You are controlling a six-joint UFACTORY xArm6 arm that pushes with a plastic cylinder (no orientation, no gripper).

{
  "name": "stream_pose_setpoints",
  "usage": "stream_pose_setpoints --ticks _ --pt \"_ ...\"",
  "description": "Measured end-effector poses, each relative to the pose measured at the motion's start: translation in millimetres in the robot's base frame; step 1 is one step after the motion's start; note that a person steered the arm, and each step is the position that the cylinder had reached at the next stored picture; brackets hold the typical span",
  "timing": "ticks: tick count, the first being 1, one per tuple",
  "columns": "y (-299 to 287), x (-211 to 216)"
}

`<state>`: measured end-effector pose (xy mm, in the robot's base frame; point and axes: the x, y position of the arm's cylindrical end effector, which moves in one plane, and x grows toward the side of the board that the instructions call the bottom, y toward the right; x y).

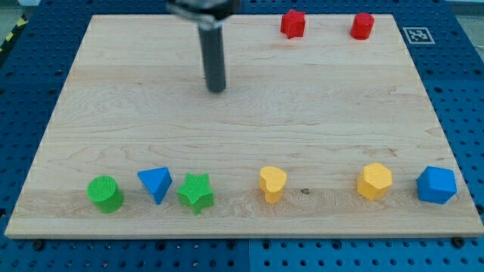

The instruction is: Slide red star towards center

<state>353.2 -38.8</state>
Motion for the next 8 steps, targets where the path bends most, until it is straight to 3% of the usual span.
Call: stream_pose_setpoints --ticks 1,2,4,8 --pt "42 -93" --pt "85 -159" --pt "177 -160" --pt "172 -146"
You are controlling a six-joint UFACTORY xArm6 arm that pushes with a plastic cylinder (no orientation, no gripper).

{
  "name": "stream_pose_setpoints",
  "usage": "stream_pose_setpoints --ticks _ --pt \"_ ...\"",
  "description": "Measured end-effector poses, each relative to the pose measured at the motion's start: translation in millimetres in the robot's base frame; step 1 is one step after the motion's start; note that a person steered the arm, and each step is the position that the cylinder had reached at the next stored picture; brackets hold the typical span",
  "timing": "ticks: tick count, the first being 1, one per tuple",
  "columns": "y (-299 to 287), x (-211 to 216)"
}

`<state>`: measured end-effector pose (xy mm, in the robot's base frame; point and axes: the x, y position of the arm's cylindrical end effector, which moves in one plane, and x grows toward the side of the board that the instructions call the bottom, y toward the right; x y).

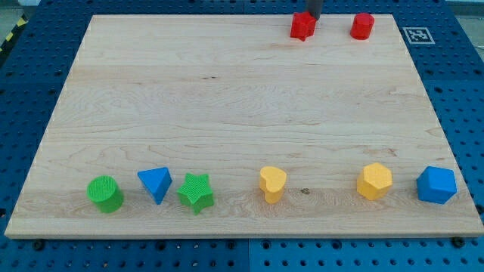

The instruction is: Slide red star towards center

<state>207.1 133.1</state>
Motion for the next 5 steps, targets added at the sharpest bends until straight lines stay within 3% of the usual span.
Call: stream_pose_setpoints --ticks 4,5 --pt "-90 37" --pt "-90 59"
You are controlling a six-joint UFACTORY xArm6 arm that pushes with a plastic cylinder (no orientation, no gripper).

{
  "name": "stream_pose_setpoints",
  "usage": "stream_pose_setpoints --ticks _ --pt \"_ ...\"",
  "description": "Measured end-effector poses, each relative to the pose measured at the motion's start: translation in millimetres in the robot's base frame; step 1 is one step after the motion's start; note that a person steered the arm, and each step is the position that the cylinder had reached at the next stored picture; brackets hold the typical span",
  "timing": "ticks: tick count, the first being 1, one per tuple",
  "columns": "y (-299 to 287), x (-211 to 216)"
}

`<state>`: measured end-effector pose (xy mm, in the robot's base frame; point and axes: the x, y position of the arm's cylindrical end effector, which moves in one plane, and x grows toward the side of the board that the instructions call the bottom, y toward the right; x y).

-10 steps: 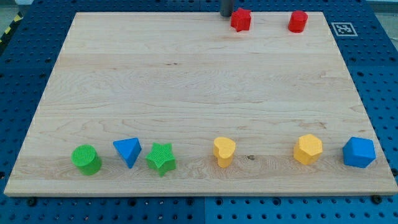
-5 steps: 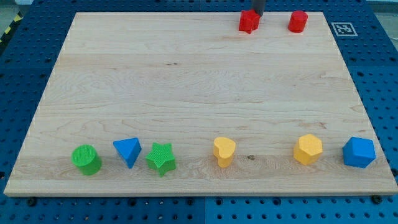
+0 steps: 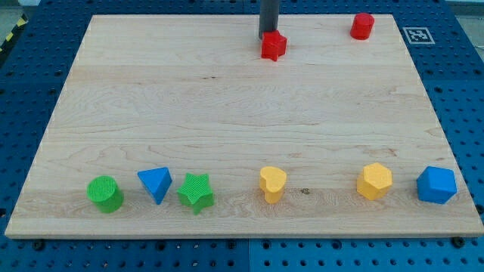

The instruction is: Slide red star towards center

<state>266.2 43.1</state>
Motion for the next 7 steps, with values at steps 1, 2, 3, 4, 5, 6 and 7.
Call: stream_pose_setpoints --ticks 1,2,3,4,5,6,7 --pt "0 18" --pt "1 34" --pt "15 45" --pt "24 56" --pt "29 73" --pt "33 95" --pt "42 116"
